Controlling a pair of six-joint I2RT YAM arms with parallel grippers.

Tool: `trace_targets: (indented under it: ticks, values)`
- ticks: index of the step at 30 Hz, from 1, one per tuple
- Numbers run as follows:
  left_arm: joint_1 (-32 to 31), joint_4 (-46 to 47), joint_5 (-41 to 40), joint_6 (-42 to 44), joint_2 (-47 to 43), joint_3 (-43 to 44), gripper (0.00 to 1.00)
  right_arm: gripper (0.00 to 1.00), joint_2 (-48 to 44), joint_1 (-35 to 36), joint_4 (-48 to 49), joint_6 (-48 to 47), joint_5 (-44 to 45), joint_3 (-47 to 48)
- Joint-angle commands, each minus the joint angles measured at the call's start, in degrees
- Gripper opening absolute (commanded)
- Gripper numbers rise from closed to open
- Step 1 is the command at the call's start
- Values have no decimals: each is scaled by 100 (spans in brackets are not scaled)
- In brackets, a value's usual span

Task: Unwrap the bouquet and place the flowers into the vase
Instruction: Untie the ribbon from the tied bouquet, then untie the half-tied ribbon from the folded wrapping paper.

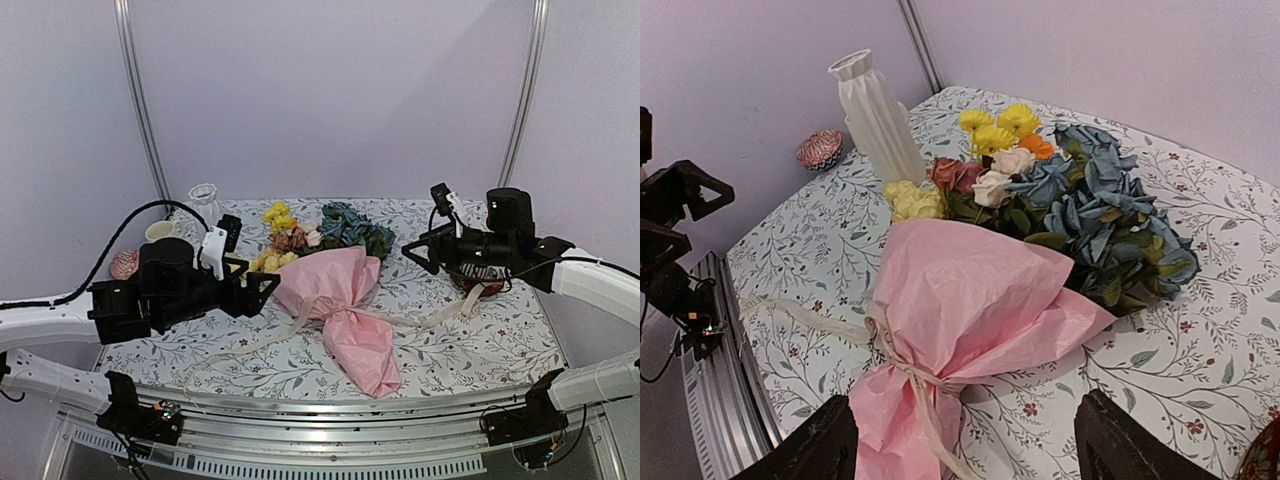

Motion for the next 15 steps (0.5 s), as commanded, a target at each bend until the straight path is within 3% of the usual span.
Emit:
trace_targets:
  ticks: [1,7,15]
  values:
    - [-35,572,520,-179,374,-109,85,75,429,353,367,-166,-303,-165]
    - [-34,639,620,-310,910,-82,84,74,1098,574,834,-288,-630,-251]
    - [-36,596,657,-333,1408,50,84,68,1777,998,780,-344,-156,99]
